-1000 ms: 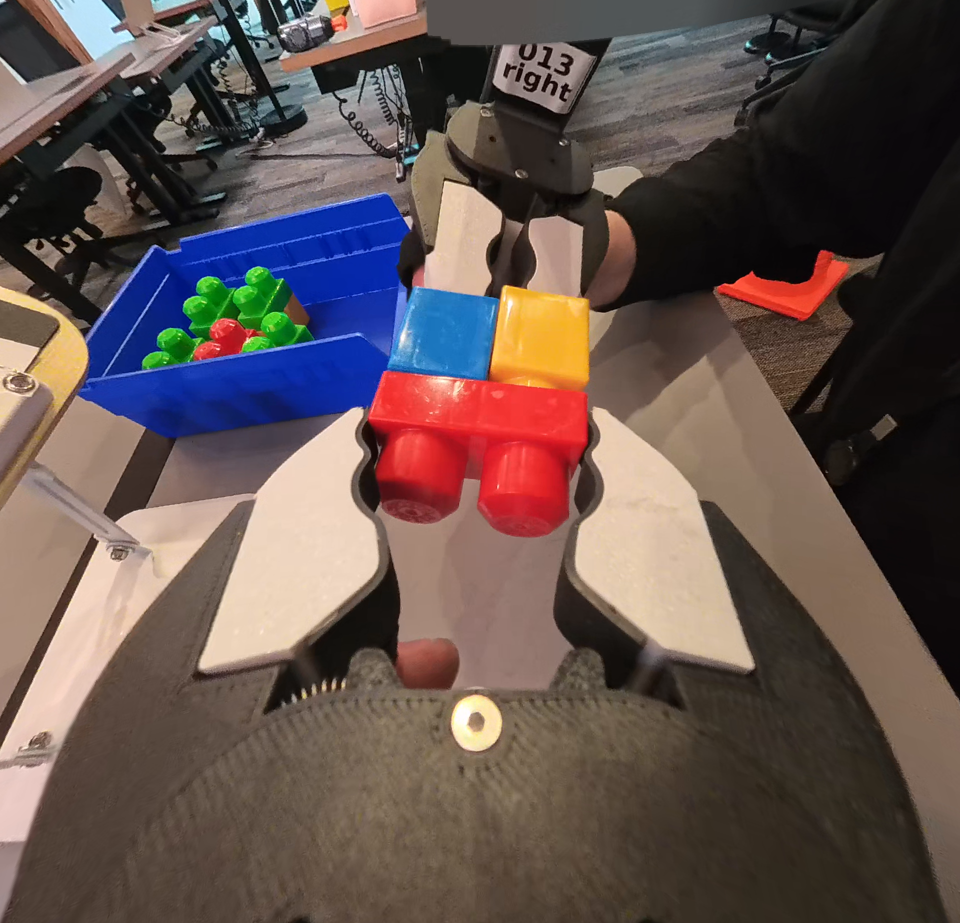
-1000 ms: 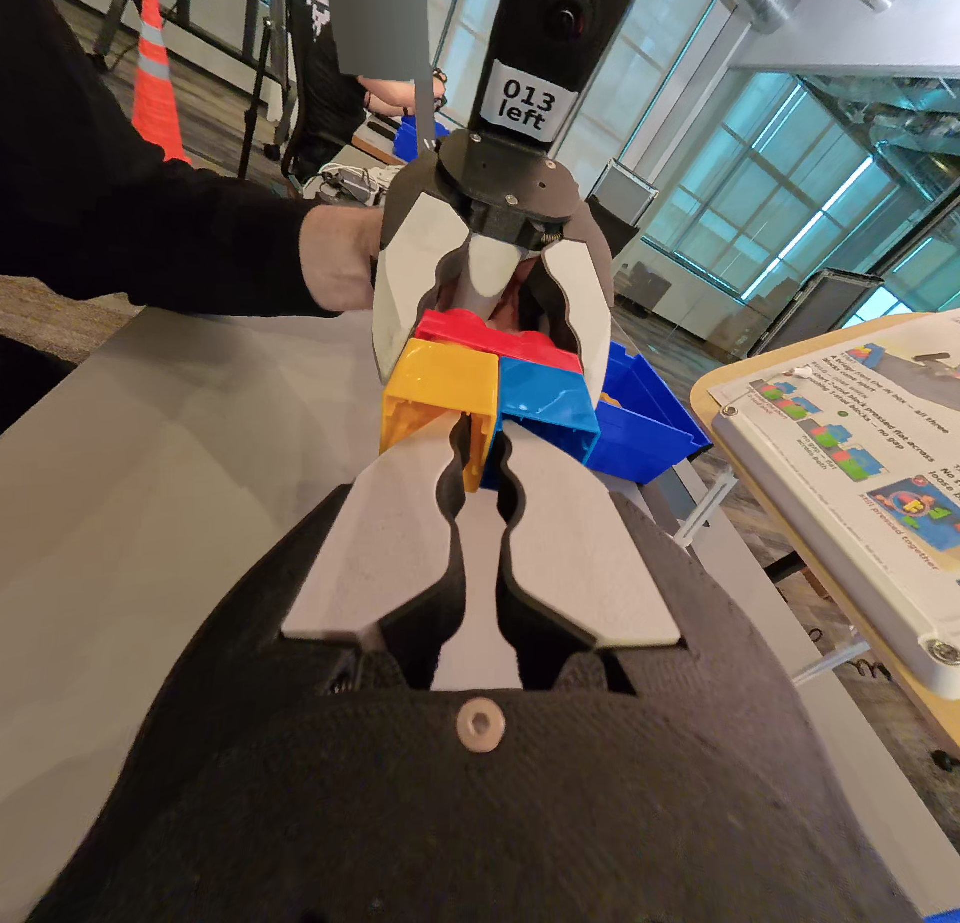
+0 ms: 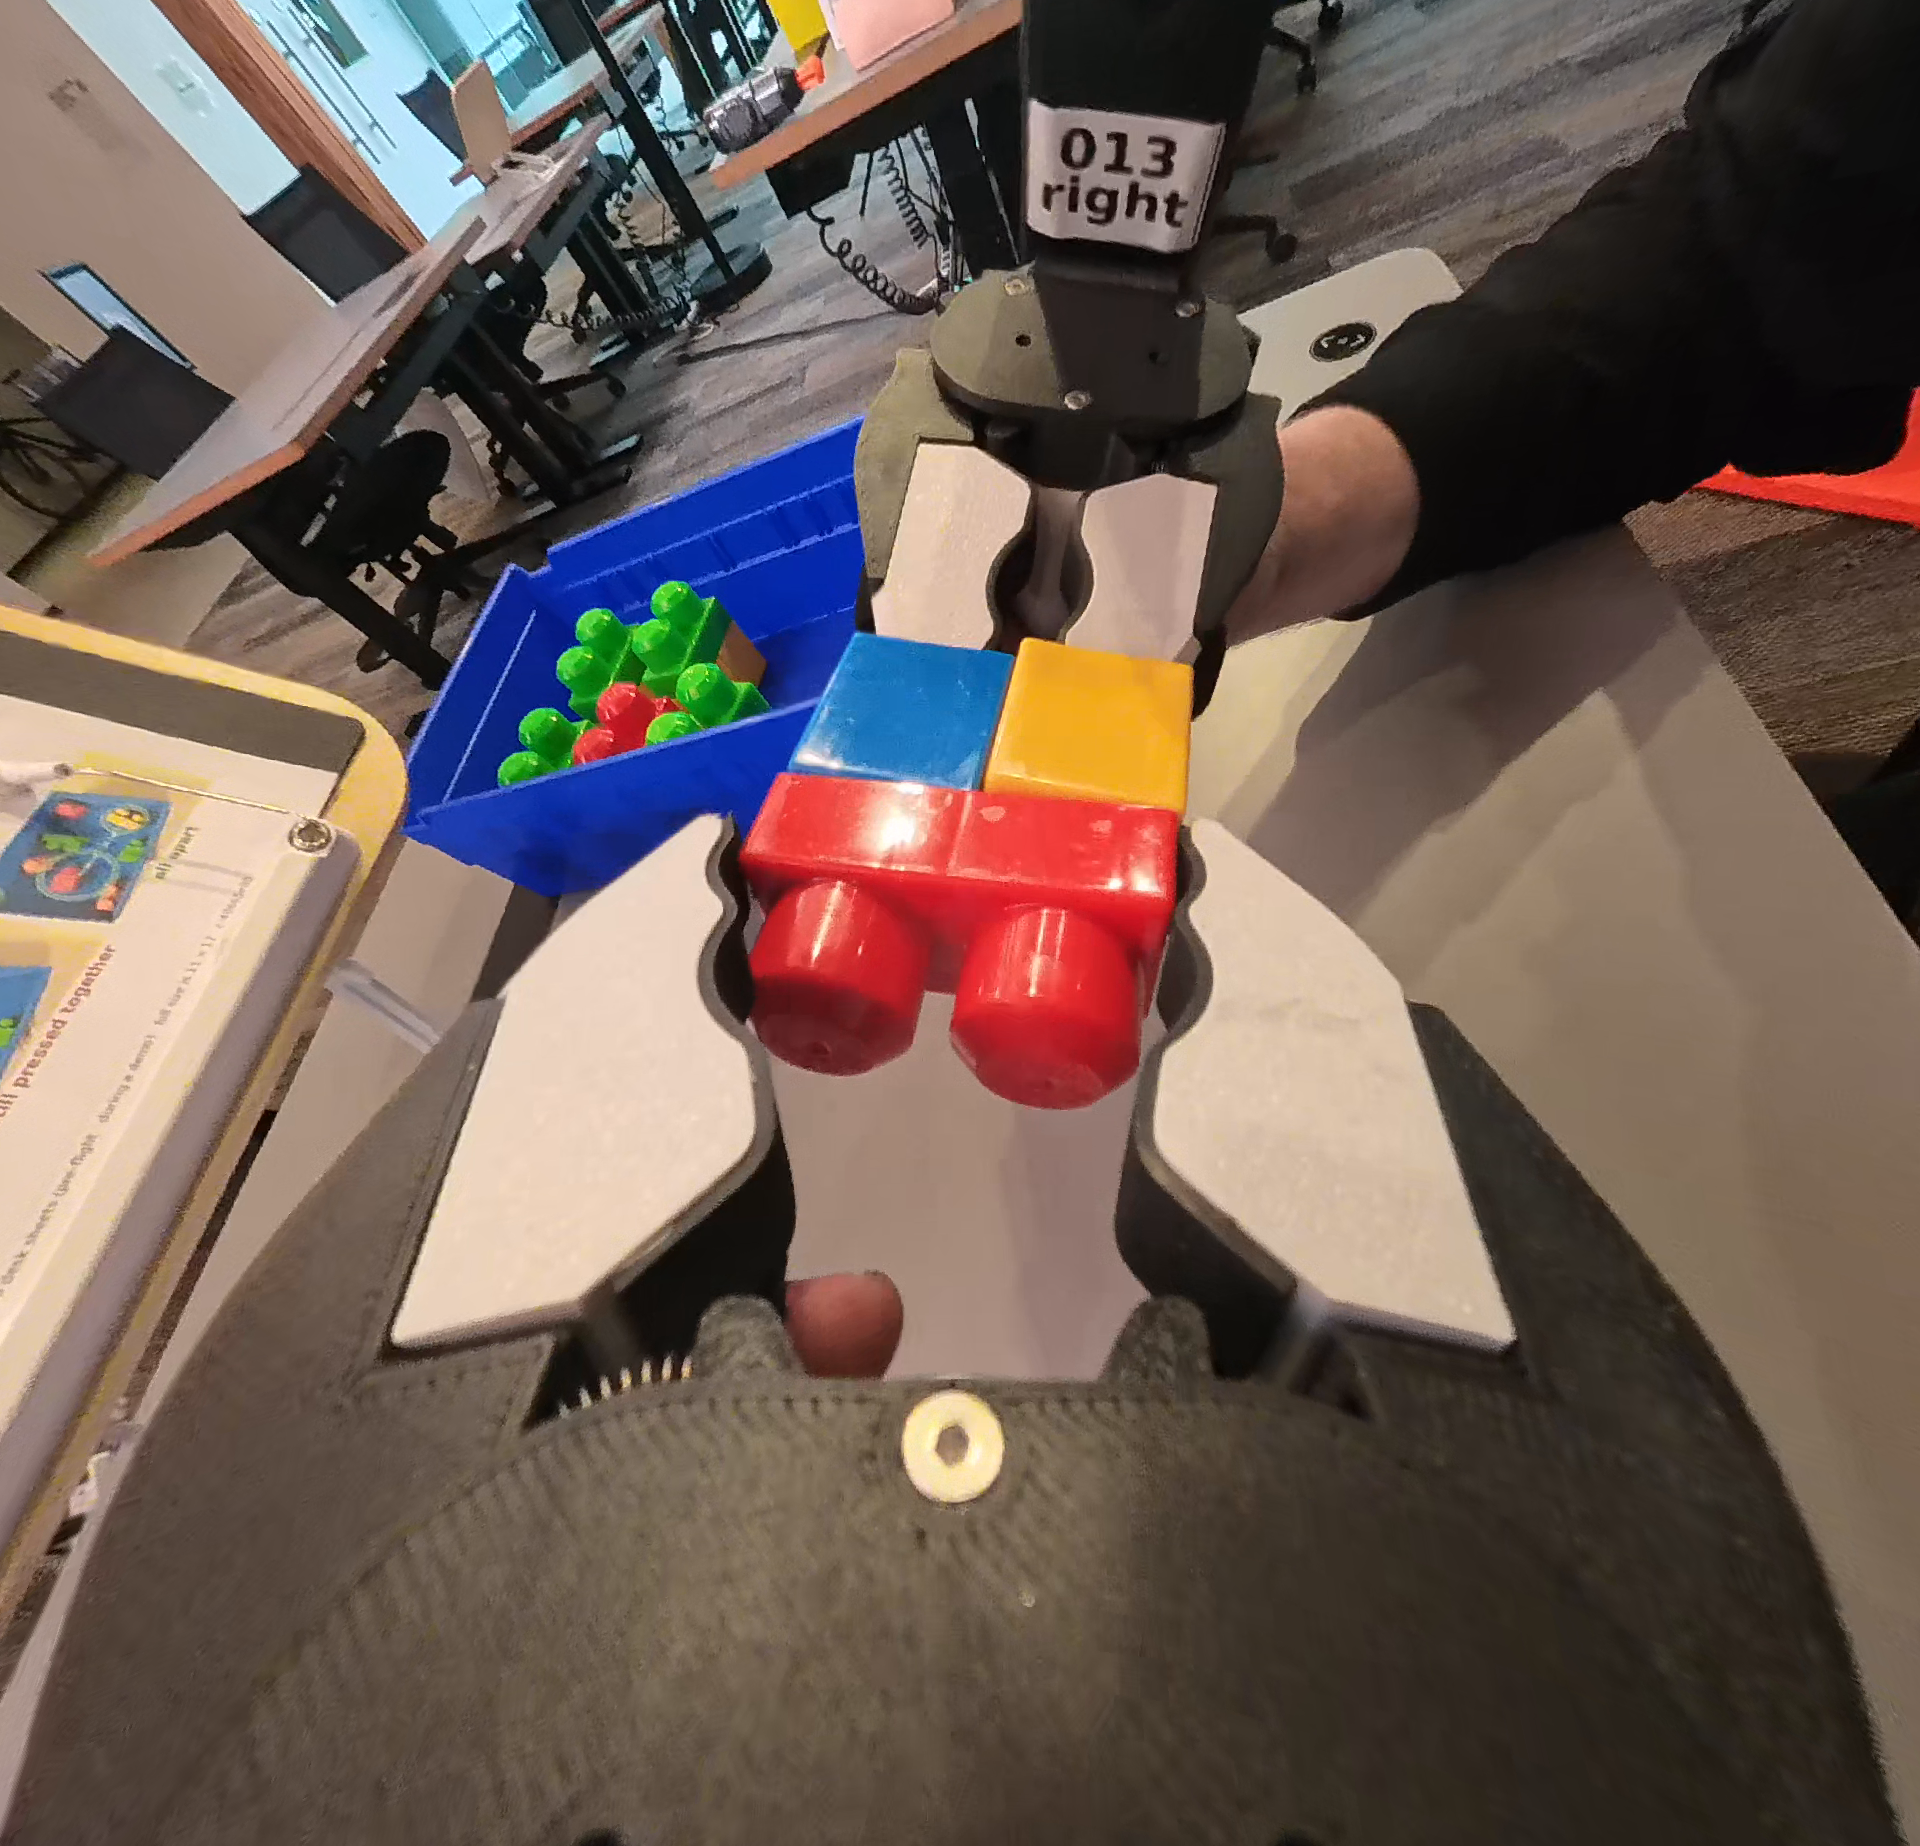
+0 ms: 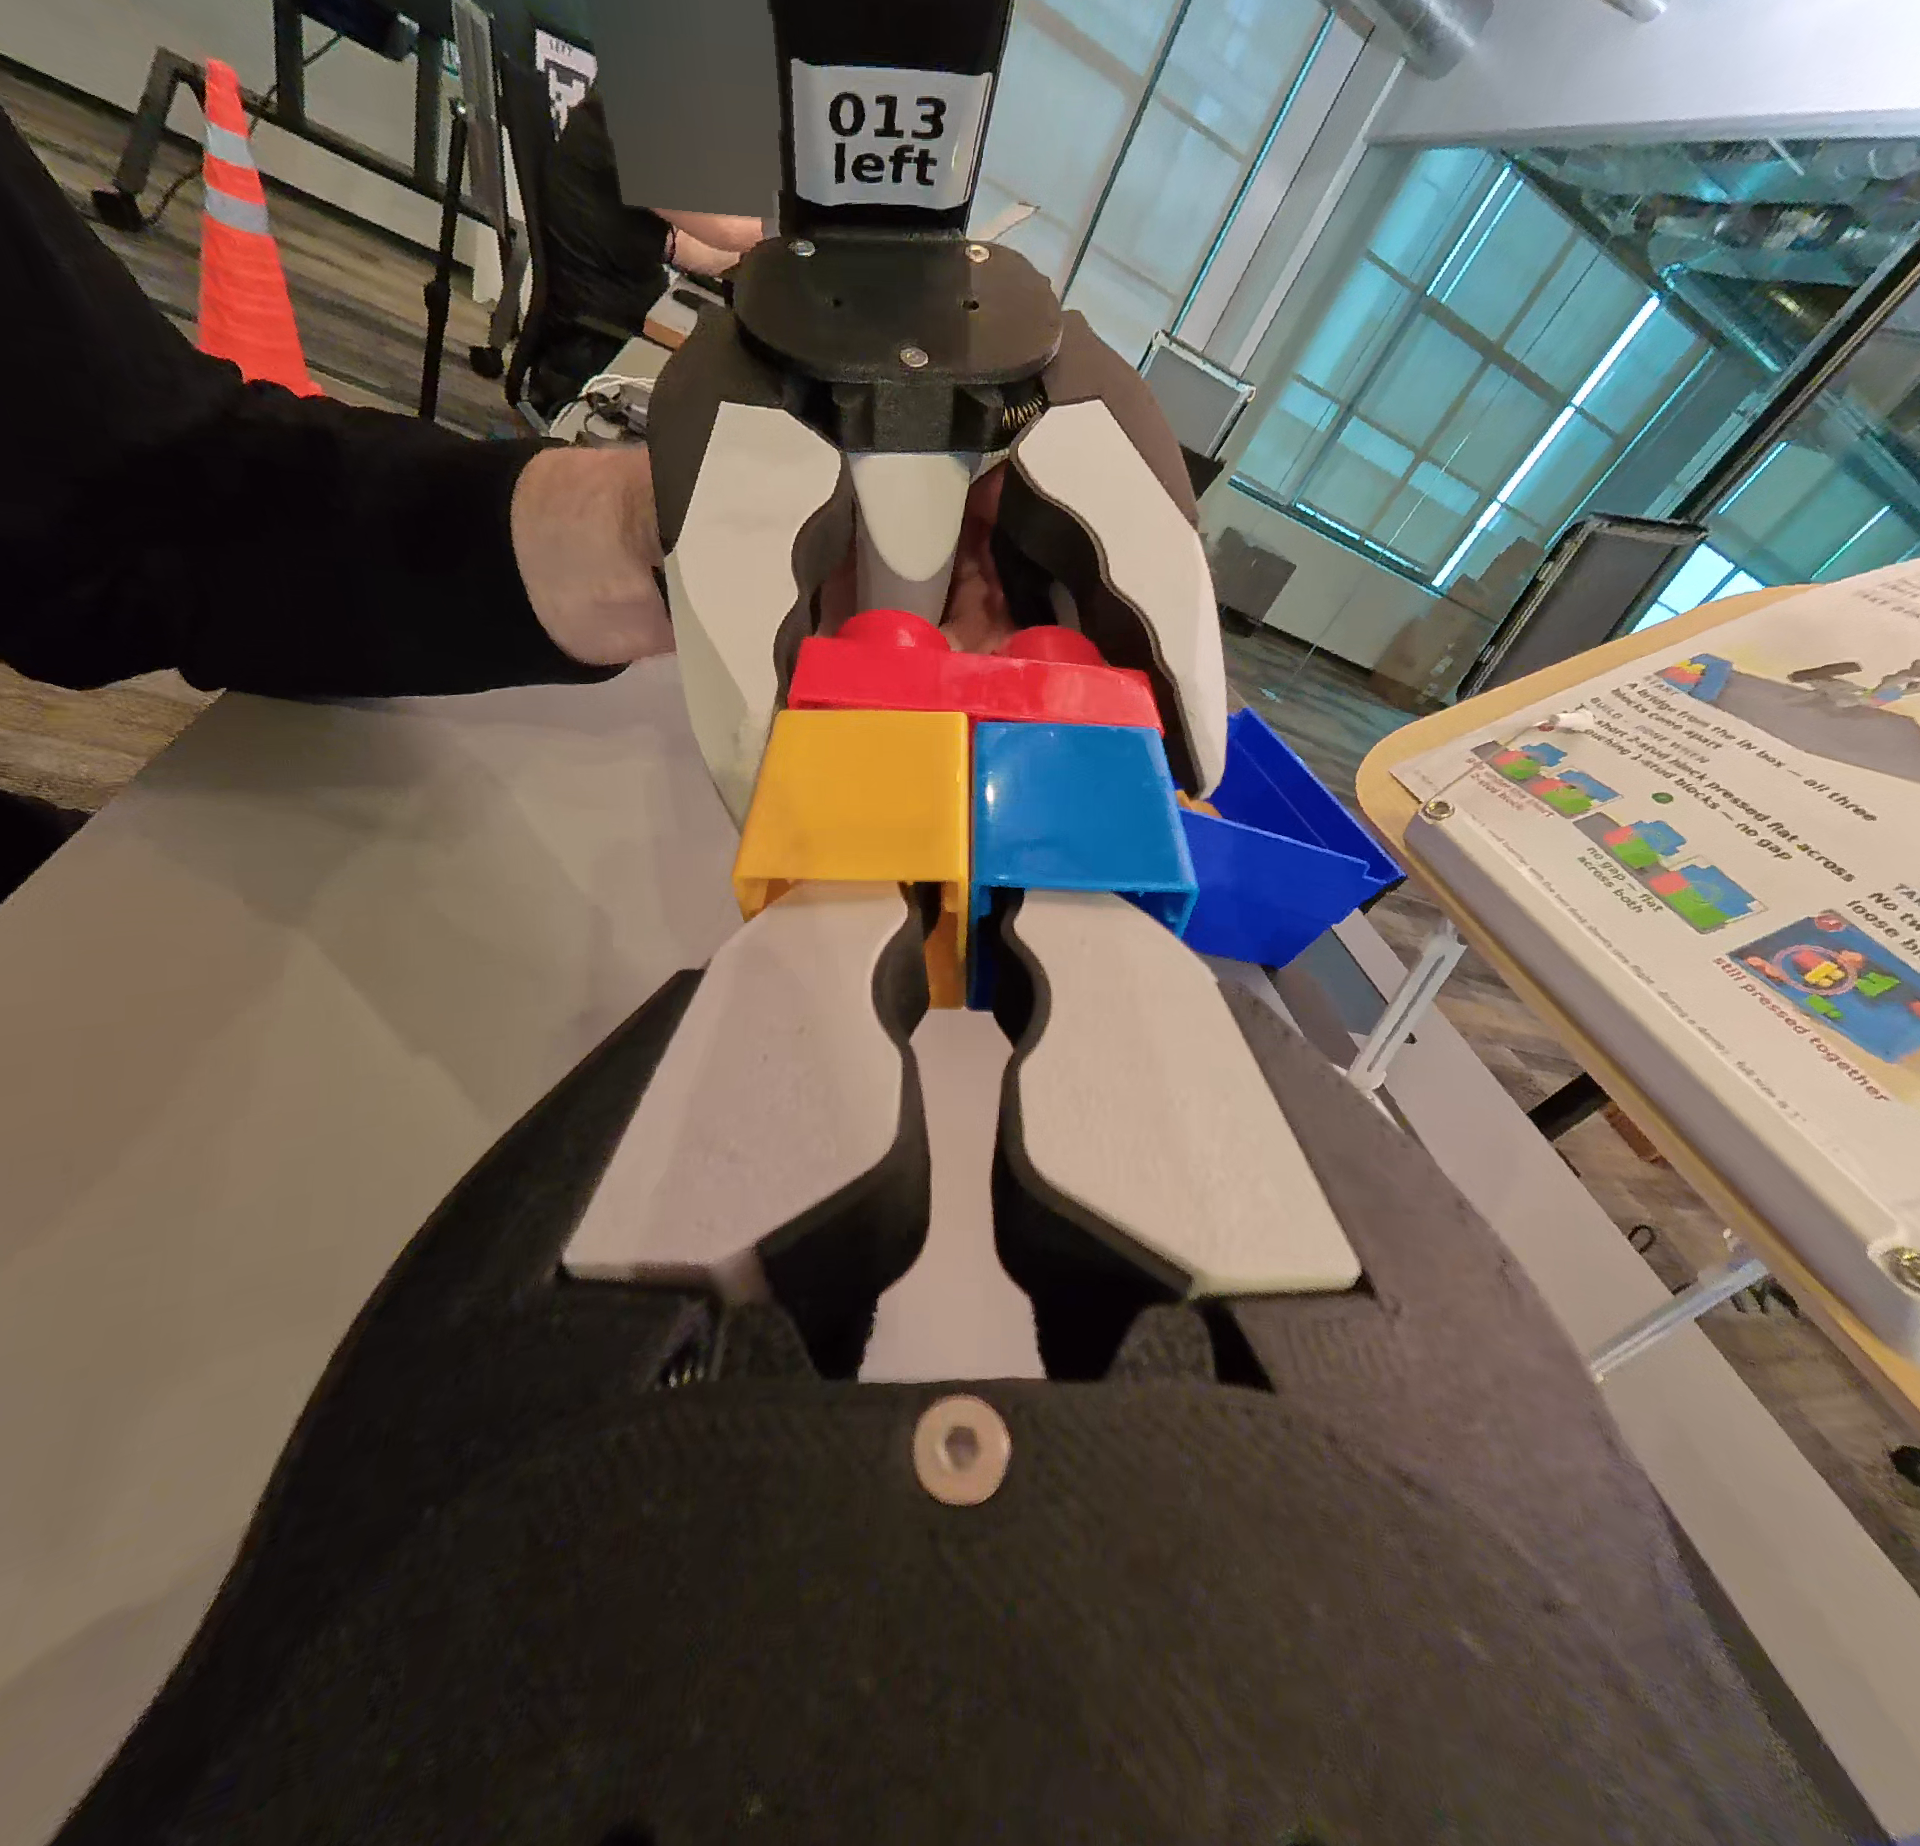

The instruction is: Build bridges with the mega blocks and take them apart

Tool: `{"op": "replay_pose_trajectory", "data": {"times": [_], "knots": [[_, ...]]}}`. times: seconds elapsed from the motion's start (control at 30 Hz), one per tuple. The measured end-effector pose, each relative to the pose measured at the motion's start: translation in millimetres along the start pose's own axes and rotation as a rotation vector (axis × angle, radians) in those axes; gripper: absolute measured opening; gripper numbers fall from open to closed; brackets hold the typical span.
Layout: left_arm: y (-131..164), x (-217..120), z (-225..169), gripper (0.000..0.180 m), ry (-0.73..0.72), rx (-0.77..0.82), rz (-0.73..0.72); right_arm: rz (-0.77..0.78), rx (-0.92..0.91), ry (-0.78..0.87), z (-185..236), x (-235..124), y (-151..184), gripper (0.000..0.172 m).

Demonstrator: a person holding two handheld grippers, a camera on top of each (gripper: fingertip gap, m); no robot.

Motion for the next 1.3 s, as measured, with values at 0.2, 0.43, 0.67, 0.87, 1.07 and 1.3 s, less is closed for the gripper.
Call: {"op": "replay_pose_trajectory", "data": {"times": [0.2, 0.43, 0.67, 0.87, 1.07, 1.3], "knots": [[-7, -8, 2, 0.081, 0.042, -0.059, -0.129, -0.033, -0.003, 0.044, 1, -2, -7, 0.008], [0, -19, 17, 0.087, 0.17, -0.346, -0.353, -0.033, -0.096, 0.112, -1, -10, -16, 0.007], [24, -4, 25, 0.071, 0.397, -0.581, -0.484, 0.029, -0.244, 0.096, 7, -7, -13, 0.008], [34, 13, 24, 0.049, 0.439, -0.647, -0.495, 0.054, -0.309, 0.079, 15, -2, -10, 0.008], [36, 15, 25, 0.048, 0.439, -0.664, -0.511, 0.055, -0.31, 0.08, 14, -2, -8, 0.008], [38, 14, 26, 0.044, 0.427, -0.683, -0.555, 0.05, -0.313, 0.099, 13, -1, -8, 0.009]]}}
Point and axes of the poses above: each gripper's, where its closed fingertips meet, x out along the fingers, y out of its underside, z = x × y across the jaws, the point moved 10 cm from there along -x, back along the fingers, and after that the axes turned 12 degrees about y, right-handed, at the moved point
